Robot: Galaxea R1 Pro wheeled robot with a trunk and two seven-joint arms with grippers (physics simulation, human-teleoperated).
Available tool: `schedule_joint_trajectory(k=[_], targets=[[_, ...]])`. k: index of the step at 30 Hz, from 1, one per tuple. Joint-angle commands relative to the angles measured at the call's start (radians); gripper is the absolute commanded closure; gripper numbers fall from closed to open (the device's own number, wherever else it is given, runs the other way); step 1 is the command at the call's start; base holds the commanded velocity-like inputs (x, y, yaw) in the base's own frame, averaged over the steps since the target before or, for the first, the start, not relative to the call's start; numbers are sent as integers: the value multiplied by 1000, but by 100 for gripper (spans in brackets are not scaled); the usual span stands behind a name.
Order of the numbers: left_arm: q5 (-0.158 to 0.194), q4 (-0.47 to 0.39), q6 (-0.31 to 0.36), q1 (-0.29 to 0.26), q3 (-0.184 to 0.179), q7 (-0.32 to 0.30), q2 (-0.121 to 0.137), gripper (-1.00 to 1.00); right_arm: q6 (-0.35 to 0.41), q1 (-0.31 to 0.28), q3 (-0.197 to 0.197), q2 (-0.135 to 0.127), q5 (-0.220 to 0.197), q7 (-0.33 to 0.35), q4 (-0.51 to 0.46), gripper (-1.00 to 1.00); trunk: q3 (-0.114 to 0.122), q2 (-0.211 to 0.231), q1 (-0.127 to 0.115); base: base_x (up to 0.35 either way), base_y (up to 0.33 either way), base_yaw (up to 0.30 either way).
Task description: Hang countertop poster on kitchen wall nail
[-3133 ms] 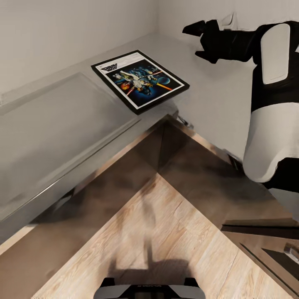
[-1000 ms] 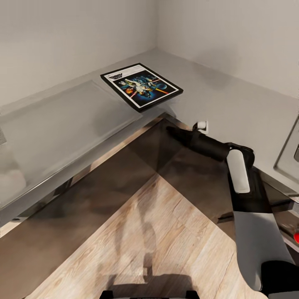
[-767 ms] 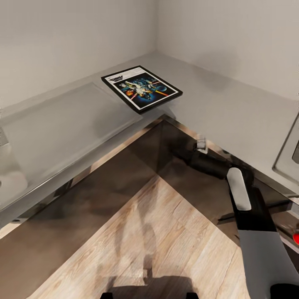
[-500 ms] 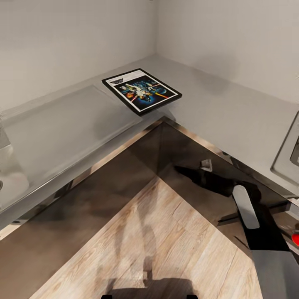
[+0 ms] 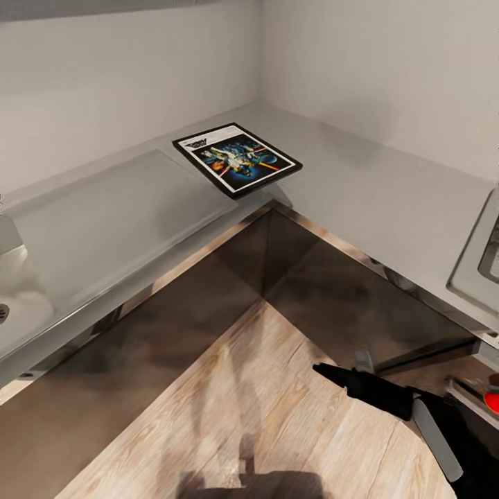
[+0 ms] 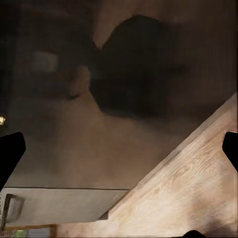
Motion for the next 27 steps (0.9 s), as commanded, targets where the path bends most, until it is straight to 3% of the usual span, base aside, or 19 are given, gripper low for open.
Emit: schedule_joint_trajectory(k=[1,7,12,16,20,23,27], targets=[[4,-18,2,0,1,-5,0,-100,-11,6,-6,-3,6,26,43,-100,1,0,0,0,0,0],[7,-90,11,0,6,-29,0,-100,-150,17,-16,-29,27,75,205,-100,11,0,0,0,0,0],[55,-103,15,0,25,-43,0,-100,-226,18,-17,-71,29,121,369,-100,20,0,0,0,0,0],[93,-106,13,0,37,-48,0,-100,-413,18,-15,-108,29,149,615,-100,26,0,0,0,0,0],[101,-106,12,0,41,-50,0,-100,-517,18,-10,-131,30,154,756,-100,33,0,0,0,0,0],[103,-104,12,0,43,-50,1,-100,-583,18,-9,-139,58,154,826,-100,38,0,0,0,0,0],[104,-100,12,0,44,-50,2,-100,-647,18,-8,-141,162,148,894,-100,45,0,0,0,0,0]])
